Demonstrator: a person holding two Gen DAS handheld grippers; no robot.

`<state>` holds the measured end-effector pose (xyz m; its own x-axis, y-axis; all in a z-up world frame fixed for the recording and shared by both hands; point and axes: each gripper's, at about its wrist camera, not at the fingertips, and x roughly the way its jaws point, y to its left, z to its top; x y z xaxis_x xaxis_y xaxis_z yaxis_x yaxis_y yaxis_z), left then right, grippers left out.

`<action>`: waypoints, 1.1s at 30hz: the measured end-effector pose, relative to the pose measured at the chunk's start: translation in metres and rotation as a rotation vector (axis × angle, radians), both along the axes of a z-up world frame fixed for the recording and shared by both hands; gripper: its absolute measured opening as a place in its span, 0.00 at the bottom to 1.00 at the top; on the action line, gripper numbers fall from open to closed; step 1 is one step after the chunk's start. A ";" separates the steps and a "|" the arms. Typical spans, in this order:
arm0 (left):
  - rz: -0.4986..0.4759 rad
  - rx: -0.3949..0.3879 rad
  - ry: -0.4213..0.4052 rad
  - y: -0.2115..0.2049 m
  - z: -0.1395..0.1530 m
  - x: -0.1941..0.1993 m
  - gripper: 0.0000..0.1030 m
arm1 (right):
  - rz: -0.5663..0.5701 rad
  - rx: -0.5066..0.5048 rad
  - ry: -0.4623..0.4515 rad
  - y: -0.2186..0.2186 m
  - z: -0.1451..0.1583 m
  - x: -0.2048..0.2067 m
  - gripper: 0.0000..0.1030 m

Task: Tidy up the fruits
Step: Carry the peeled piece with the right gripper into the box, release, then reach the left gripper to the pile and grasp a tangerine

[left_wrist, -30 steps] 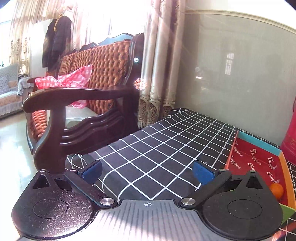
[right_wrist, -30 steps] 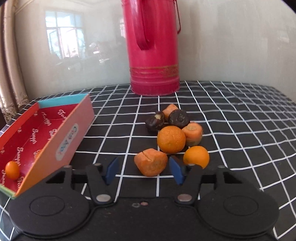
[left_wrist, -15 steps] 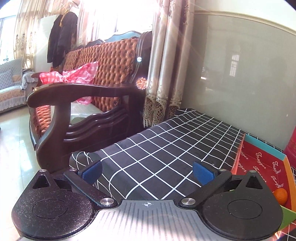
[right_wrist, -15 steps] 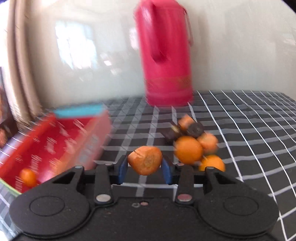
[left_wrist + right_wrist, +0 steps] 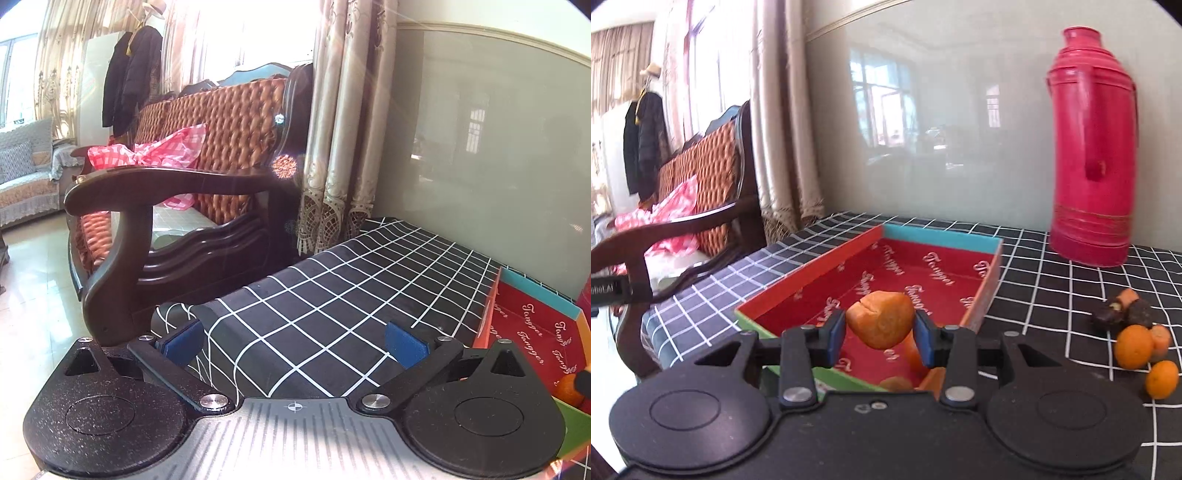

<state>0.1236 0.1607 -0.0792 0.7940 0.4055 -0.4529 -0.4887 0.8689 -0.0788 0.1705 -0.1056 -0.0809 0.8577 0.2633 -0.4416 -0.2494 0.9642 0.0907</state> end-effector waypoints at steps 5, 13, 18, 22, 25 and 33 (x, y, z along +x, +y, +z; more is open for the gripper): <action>0.000 -0.006 0.001 0.001 0.000 0.000 1.00 | -0.022 0.006 -0.027 -0.003 0.004 -0.007 0.43; -0.054 0.008 -0.003 -0.020 0.002 0.003 1.00 | -0.267 0.013 -0.113 -0.049 0.016 -0.027 0.72; -0.154 0.031 -0.028 -0.049 0.007 0.005 1.00 | -0.506 -0.002 -0.150 -0.091 0.023 -0.043 0.84; -0.269 0.058 -0.062 -0.086 0.012 0.006 1.00 | -0.741 -0.077 -0.183 -0.120 0.027 -0.060 0.93; -0.378 0.069 -0.084 -0.120 0.014 0.008 1.00 | -0.885 -0.119 -0.203 -0.141 0.029 -0.075 0.94; -0.666 0.084 -0.067 -0.221 0.012 0.011 1.00 | -1.143 -0.200 -0.153 -0.193 0.026 -0.103 0.94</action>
